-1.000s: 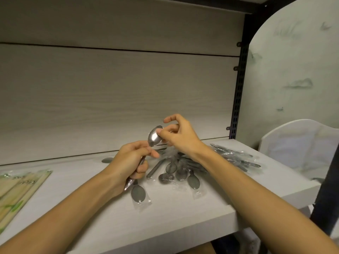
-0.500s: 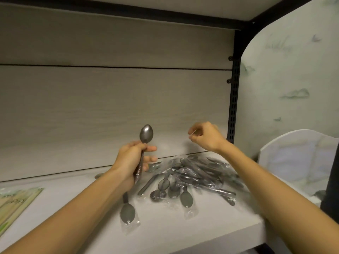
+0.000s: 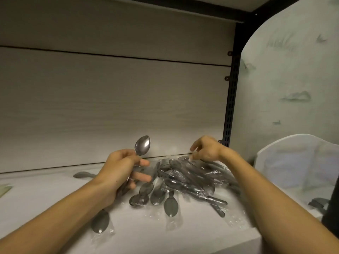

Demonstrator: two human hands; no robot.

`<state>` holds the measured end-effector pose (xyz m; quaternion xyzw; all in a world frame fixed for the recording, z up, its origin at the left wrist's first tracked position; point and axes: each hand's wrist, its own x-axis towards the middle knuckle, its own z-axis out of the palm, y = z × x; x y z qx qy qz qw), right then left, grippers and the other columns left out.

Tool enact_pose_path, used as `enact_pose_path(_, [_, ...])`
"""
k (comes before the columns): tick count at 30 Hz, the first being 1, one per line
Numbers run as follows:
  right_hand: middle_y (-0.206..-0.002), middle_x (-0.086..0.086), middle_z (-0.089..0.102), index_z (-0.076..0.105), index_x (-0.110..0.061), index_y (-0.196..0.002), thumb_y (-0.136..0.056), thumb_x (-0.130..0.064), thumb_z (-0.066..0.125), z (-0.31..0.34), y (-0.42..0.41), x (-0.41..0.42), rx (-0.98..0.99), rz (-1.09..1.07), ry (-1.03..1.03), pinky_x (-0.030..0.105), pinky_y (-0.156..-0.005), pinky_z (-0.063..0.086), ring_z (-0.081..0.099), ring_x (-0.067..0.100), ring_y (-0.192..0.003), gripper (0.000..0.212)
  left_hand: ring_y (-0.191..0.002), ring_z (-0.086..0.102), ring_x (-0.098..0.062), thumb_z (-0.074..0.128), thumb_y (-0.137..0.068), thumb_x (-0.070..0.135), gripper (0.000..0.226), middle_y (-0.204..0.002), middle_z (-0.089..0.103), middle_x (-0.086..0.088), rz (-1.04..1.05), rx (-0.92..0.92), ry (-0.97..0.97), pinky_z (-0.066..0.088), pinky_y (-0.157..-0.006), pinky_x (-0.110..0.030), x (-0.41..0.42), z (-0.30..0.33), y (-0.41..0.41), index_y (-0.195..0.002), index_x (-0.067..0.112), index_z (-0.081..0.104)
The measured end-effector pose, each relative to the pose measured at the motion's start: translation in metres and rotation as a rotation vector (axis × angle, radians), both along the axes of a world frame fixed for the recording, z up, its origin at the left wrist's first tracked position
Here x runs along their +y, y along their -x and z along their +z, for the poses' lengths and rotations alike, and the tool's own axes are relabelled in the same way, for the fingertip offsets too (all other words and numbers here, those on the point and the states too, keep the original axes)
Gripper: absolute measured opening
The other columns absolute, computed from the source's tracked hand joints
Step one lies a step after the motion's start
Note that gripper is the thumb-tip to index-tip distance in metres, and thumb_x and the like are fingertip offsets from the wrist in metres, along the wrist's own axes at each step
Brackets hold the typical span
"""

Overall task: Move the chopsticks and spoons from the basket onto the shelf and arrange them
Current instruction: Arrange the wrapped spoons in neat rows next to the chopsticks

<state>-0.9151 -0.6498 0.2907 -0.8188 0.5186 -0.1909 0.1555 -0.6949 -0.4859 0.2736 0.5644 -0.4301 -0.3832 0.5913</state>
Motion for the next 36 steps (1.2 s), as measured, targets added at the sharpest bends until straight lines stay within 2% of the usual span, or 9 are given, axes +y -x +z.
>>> enact_pose_path(4, [-0.099, 0.004, 0.066, 0.067, -0.015, -0.109, -0.078, -0.032, 0.079, 0.01, -0.001, 0.006, -0.163, 0.057, -0.012, 0.024, -0.081, 0.043, 0.061, 0.018, -0.092, 0.038, -0.054, 0.069, -0.024, 0.048, -0.096, 0.006, 0.015, -0.084, 0.075, -0.005, -0.027, 0.005, 0.027, 0.034, -0.03, -0.02, 0.002, 0.001, 0.001, -0.109, 0.011, 0.052])
enact_pose_path(10, [-0.117, 0.004, 0.06, 0.069, -0.018, -0.103, -0.083, -0.02, 0.07, -0.002, -0.006, 0.011, -0.017, -0.004, 0.075, 0.03, -0.091, 0.047, 0.055, 0.022, -0.111, 0.02, -0.043, 0.061, -0.019, 0.049, -0.094, 0.004, 0.015, -0.084, 0.075, -0.006, -0.049, 0.011, 0.059, 0.034, -0.029, -0.02, 0.005, 0.001, 0.002, -0.108, 0.009, 0.052])
enact_pose_path(13, [-0.1, 0.001, 0.069, 0.071, -0.017, -0.095, -0.083, -0.021, 0.071, -0.005, -0.012, 0.014, -0.117, 0.073, 0.051, 0.02, -0.072, 0.049, 0.063, 0.02, -0.095, 0.012, -0.042, 0.059, -0.019, 0.049, -0.094, 0.004, 0.014, -0.085, 0.075, -0.007, -0.059, 0.021, 0.066, 0.034, -0.03, -0.019, 0.004, 0.0, -0.001, -0.107, 0.008, 0.052])
enact_pose_path(17, [-0.11, 0.008, 0.063, 0.067, -0.02, -0.101, -0.081, -0.023, 0.072, -0.015, -0.026, 0.015, 0.055, 0.032, 0.036, 0.036, -0.089, 0.052, 0.061, 0.025, -0.096, 0.021, -0.04, 0.057, -0.02, 0.05, -0.095, 0.004, 0.012, -0.084, 0.075, -0.007, -0.083, 0.026, 0.079, 0.035, -0.029, -0.02, 0.004, -0.005, -0.002, -0.106, 0.006, 0.053])
enact_pose_path(21, [-0.098, 0.006, 0.067, 0.066, -0.014, -0.104, -0.085, -0.014, 0.067, -0.007, -0.027, 0.017, -0.199, -0.002, 0.085, 0.035, -0.08, 0.056, 0.064, 0.021, -0.088, 0.019, -0.041, 0.059, -0.022, 0.05, -0.095, 0.003, 0.015, -0.086, 0.074, -0.009, -0.109, 0.06, 0.094, 0.036, -0.029, -0.02, 0.005, -0.005, -0.002, -0.11, 0.004, 0.052])
enact_pose_path(24, [-0.083, 0.001, 0.065, 0.069, -0.009, -0.097, -0.083, -0.012, 0.069, 0.007, -0.029, 0.025, -0.572, -0.034, 0.114, 0.022, -0.071, 0.049, 0.061, 0.011, -0.075, 0.014, -0.047, 0.062, -0.023, 0.05, -0.095, 0.003, 0.023, -0.091, 0.074, -0.012, -0.121, 0.143, 0.12, 0.042, -0.033, -0.022, 0.005, -0.002, -0.003, -0.118, 0.003, 0.049])
enact_pose_path(27, [-0.067, -0.003, 0.064, 0.066, -0.012, -0.086, -0.083, -0.011, 0.07, 0.027, -0.031, 0.042, -0.929, 0.05, 0.095, 0.013, -0.05, 0.044, 0.058, 0.0, -0.051, 0.005, -0.062, 0.07, -0.024, 0.05, -0.096, 0.003, 0.028, -0.094, 0.074, -0.013, -0.15, 0.25, 0.16, 0.055, -0.048, -0.025, 0.004, 0.002, -0.004, -0.124, 0.0, 0.048])
enact_pose_path(31, [-0.072, 0.004, 0.063, 0.062, -0.006, -0.092, -0.088, -0.007, 0.066, 0.044, -0.033, 0.057, -1.289, 0.214, -0.131, 0.02, -0.048, 0.048, 0.057, 0.005, -0.051, 0.006, -0.091, 0.072, -0.025, 0.05, -0.096, 0.003, 0.029, -0.1, 0.074, -0.013, -0.174, 0.353, 0.203, 0.06, -0.068, -0.027, 0.002, 0.005, -0.006, -0.124, 0.0, 0.049])
enact_pose_path(36, [-0.068, 0.01, 0.068, 0.058, 0.002, -0.089, -0.086, -0.003, 0.068, 0.025, -0.056, 0.076, -1.157, 0.399, -0.558, 0.022, -0.055, 0.057, 0.069, 0.018, -0.06, 0.011, -0.093, 0.07, -0.038, 0.046, -0.097, 0.001, 0.025, -0.105, 0.072, -0.017, -0.308, 0.346, 0.159, 0.06, -0.066, -0.04, 0.007, 0.002, 0.001, -0.122, 0.004, 0.046])
